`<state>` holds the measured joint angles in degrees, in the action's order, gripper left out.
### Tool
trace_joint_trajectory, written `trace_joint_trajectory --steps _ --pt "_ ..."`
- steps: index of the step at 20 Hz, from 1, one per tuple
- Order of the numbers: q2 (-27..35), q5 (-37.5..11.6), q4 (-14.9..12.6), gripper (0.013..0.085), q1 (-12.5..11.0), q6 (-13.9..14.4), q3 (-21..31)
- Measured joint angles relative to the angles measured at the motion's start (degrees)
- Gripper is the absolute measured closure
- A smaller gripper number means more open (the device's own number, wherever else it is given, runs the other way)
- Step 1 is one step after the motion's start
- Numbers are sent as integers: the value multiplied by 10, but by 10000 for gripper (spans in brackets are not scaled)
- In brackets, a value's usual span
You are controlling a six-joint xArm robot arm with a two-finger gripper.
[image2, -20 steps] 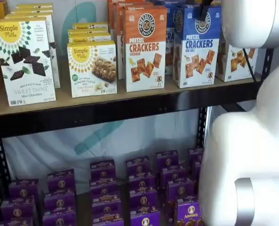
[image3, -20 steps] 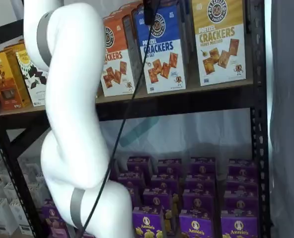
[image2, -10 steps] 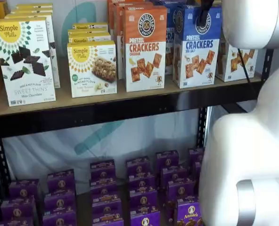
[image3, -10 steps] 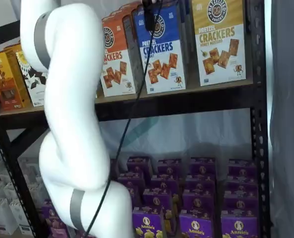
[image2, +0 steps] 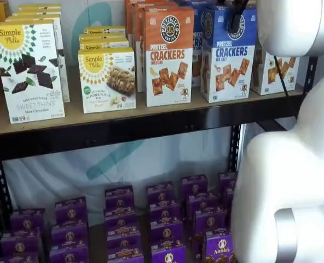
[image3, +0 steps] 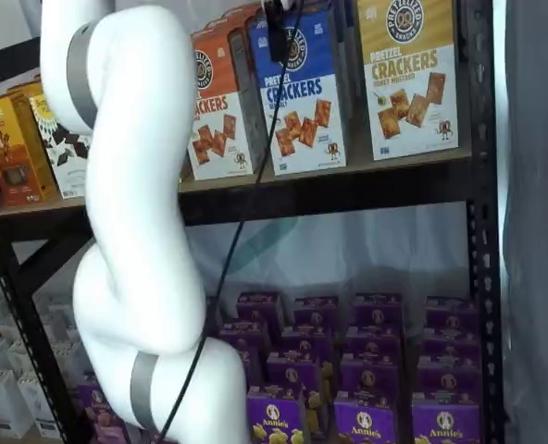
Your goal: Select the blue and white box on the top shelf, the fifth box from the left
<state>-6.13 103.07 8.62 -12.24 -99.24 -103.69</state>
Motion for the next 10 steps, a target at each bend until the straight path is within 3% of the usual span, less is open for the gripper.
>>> trace_joint_trajectory --steps 1,6,10 --pt "0 0 -1 130 1 0 0" --pt "-2 -7 -4 290 2 0 6" --pt "-2 -6 -3 330 2 0 6"
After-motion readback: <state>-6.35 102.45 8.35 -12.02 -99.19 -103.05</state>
